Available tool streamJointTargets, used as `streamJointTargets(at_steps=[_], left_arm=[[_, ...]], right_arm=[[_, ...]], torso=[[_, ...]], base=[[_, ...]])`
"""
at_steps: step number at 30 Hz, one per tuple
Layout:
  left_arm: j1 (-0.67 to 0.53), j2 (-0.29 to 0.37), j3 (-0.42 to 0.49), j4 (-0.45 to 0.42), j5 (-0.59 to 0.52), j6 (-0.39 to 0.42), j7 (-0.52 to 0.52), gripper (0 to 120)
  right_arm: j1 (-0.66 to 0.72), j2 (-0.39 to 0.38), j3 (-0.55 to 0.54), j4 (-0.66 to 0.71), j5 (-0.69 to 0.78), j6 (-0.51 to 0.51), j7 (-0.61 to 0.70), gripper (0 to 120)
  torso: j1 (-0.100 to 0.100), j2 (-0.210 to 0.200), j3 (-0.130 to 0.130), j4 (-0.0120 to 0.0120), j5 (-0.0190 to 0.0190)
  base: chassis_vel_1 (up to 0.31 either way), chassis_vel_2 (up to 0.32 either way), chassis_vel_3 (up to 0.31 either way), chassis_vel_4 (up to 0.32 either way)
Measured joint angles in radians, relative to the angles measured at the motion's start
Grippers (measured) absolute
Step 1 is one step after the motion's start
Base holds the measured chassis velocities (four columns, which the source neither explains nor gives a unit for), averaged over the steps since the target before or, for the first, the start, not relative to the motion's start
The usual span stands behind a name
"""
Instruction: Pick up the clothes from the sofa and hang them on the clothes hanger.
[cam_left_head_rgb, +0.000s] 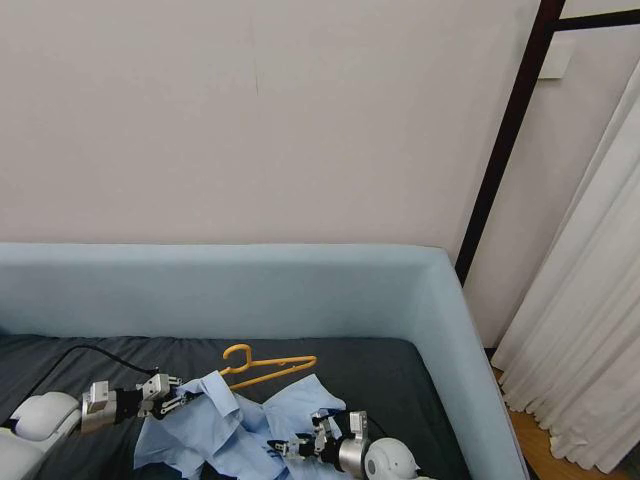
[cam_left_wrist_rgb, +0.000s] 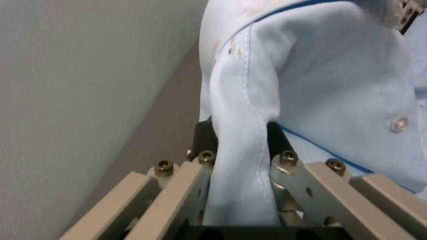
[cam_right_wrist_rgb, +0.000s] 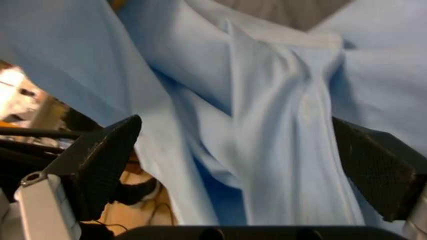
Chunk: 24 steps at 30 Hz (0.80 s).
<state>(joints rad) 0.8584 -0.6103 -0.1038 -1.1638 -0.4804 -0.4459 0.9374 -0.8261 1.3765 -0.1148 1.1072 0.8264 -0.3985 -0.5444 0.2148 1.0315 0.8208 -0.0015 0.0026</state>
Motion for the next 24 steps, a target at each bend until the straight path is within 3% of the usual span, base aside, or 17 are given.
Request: streamJointTargets(at_steps=[7,15,22,24], left_arm=[[-0.003,0.0,0.0,0.007,0.001,-0.005,0.0,7],[-0.004,-0.007,0.005,0.009,0.004,-0.007,-0.002,7],[-0.002,-0.007,0.005,0.009,0.005,-0.011,-0.003,7],[-0.002,-0.006,0.003,0.009,0.005,-0.013,-0.004,7]], right_arm=[[0.003,-0.001,0.001,-0.011,0.017,0.039,-0.079,100],[0.02,0.009,0.003,-0.054,-0.047,0.054,-0.078,99],[0.036,0.02,0.004,-0.078,-0.065,0.054,-0.07,79],[0.04,0.022,0.004,-0.084,-0.072,0.054,-0.07,67]], torso=[[0.0,0.0,0.0,0.0,0.0],[0.0,0.0,0.0,0.0,0.0],[0.0,0.0,0.0,0.0,0.0],[0.0,0.0,0.0,0.0,0.0]], base=[[0.0,0.0,0.0,0.0],[0.0,0.0,0.0,0.0],[0.0,0.0,0.0,0.0],[0.0,0.0,0.0,0.0]])
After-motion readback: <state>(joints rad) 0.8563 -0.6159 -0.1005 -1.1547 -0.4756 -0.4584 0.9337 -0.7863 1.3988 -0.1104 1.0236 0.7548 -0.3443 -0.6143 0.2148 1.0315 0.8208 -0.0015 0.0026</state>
